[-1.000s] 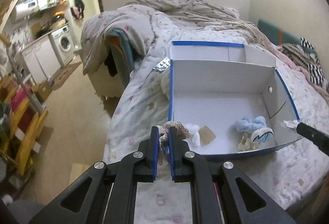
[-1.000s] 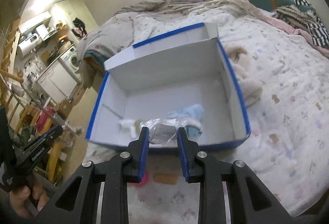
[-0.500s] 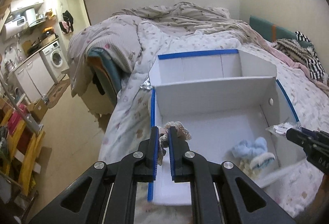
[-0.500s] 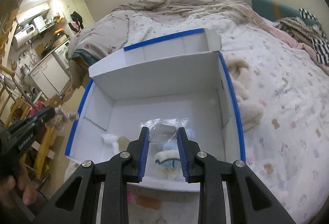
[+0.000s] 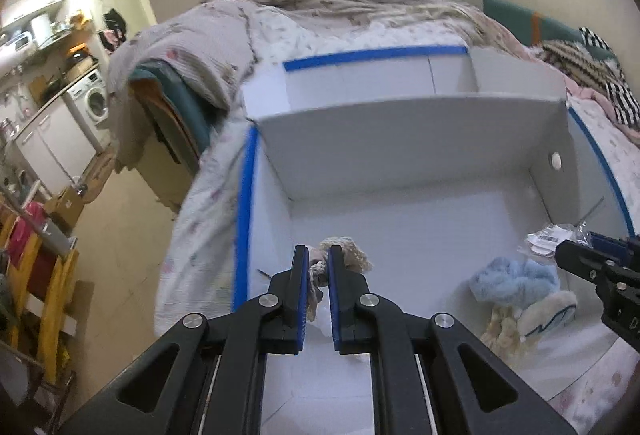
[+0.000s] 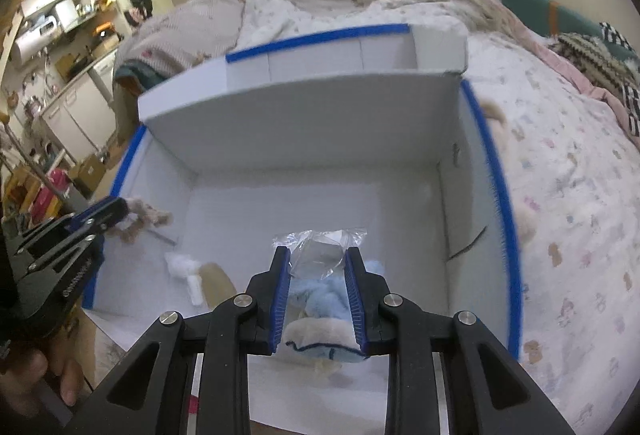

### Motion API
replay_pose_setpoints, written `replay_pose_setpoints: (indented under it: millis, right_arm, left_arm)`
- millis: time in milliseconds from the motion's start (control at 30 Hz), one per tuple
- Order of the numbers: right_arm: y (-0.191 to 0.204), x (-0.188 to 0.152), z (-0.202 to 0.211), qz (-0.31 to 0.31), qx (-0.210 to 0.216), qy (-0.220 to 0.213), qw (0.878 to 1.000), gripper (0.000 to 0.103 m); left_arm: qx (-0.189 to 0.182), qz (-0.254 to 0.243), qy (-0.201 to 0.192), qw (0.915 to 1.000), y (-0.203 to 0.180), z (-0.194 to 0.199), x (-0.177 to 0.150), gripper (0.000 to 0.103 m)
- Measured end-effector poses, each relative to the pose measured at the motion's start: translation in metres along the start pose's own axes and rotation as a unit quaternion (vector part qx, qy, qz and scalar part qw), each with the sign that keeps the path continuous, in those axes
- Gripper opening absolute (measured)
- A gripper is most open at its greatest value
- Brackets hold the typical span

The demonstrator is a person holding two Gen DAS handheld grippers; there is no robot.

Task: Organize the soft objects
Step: 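Carry the scrunchie with the left tool while the right tool carries the bag over the box, then open both tools to drop the scrunchie and the bag into the box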

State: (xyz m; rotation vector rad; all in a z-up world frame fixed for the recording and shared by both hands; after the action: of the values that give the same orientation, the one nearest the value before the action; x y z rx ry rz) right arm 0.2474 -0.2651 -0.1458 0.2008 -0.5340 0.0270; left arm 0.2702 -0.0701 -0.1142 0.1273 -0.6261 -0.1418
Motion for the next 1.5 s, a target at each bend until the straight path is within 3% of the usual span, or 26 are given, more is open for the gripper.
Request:
replay_pose_setpoints:
  millis: [167, 433, 767, 1000, 1167, 1233, 1267, 1300, 1500]
  right_arm:
    - [0.005, -0.009, -0.013, 0.024, -0.016, 0.022, 0.999, 0.029]
    - [0.009, -0.019, -0.030, 0.030, -0.008, 0.058, 0.998, 0.029]
    - [0.004, -0.022, -0.032, 0.007, 0.006, 0.068, 0.998, 0.029]
    - [0.005, -0.021, -0.035, 0.009, 0.000, 0.071, 0.997, 0.033]
    - [0.007, -0.020, -0.035, 0.011, -0.003, 0.067, 0.998, 0.035]
    - [0.007, -0.019, -0.034, 0.008, 0.001, 0.065, 0.998, 0.047]
    - [0.007, -0.018, -0.033, 0.005, 0.003, 0.063, 0.998, 0.058]
    - [0.006, -0.017, -0.031, 0.002, 0.005, 0.057, 0.998, 0.061]
    - [0.005, -0.012, -0.025, -0.007, 0.017, 0.043, 0.999, 0.063]
  left_arm:
    - [-0.017, -0.018, 0.015, 0.9996, -0.011, -0.017, -0.011, 0.009]
    - [-0.033, -0.001, 0.036, 0.9988, -0.016, -0.029, -0.011, 0.009]
    - [-0.027, -0.006, 0.036, 0.9990, -0.017, -0.029, -0.014, 0.011]
    - [-0.021, -0.004, 0.017, 0.9996, -0.014, -0.019, -0.011, 0.042]
    - [-0.021, 0.003, 0.011, 0.9997, -0.010, -0.014, -0.008, 0.049]
    - [-0.019, 0.003, 0.010, 0.9998, -0.009, -0.011, -0.007, 0.051]
    - [-0.018, 0.002, 0.007, 0.9998, -0.009, -0.009, -0.006, 0.054]
    - [-0.016, 0.002, 0.004, 0.9999, -0.008, -0.007, -0.006, 0.056]
    - [-0.011, 0.014, -0.017, 0.9997, 0.002, 0.007, -0.001, 0.065]
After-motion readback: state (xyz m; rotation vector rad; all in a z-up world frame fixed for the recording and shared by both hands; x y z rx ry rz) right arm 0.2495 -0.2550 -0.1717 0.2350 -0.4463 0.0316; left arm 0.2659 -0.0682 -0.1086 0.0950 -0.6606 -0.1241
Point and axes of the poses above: each gripper's, at about its wrist camera, not at the fingertips, and z roughly against the way its jaws point, y to its left, x to its top, the point moved 8 cm from there along -z, roughly the way its jaws point, and after that the axes turned 6 degrees about y, right-handed, at the moved point
